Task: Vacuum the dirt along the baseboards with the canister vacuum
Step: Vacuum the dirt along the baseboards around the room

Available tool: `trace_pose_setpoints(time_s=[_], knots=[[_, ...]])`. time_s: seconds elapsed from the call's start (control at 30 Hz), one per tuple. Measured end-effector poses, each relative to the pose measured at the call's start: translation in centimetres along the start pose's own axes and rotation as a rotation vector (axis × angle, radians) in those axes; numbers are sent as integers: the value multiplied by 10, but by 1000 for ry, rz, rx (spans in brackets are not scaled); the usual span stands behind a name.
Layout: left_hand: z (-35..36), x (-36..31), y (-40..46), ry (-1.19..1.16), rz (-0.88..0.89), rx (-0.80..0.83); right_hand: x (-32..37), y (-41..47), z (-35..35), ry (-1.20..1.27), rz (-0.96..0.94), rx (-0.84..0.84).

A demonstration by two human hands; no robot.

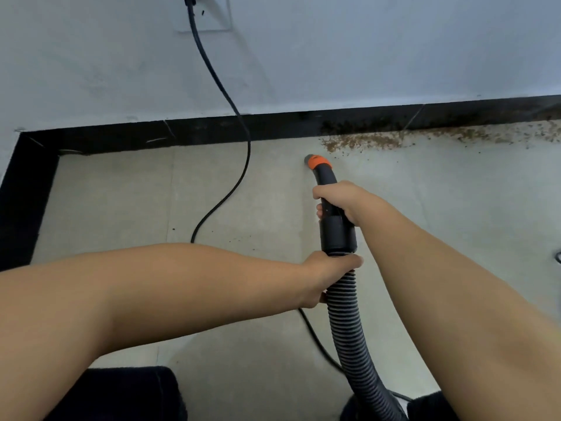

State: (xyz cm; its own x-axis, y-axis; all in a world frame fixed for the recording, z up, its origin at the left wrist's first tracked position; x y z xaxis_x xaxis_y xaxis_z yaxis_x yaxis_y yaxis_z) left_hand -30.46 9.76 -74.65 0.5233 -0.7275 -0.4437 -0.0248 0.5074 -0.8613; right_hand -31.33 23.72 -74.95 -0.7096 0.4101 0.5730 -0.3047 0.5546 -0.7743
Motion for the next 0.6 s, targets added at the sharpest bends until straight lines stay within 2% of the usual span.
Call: trace_pose_setpoints(time_s=[0.2,0.33,0.47,0.6], knots=[[68,7,13,64,-26,0,-40,10,-69,85,46,-78],[75,5,17,29,-56,-10,-45,10,-74,143,43,-85],[83,7,26,-54,-48,51,-45,8,-86,160,49,-81],[103,4,43,-62,-60,91,-58,15,-120,205,72,-231]])
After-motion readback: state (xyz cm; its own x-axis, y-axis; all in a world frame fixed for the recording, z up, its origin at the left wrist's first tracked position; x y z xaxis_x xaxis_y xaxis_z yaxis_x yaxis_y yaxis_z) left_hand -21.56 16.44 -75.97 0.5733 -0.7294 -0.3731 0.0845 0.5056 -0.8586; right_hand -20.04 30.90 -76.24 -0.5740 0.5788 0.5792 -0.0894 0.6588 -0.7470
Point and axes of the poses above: each hand's wrist, its own y-axis towards the middle knuckle, its own z-axis out of the palm, x = y × z, the point moved 4 cm from there along y, towards the middle knuckle, and after that the axes turned 9 degrees about -y, right-handed, at the moved point
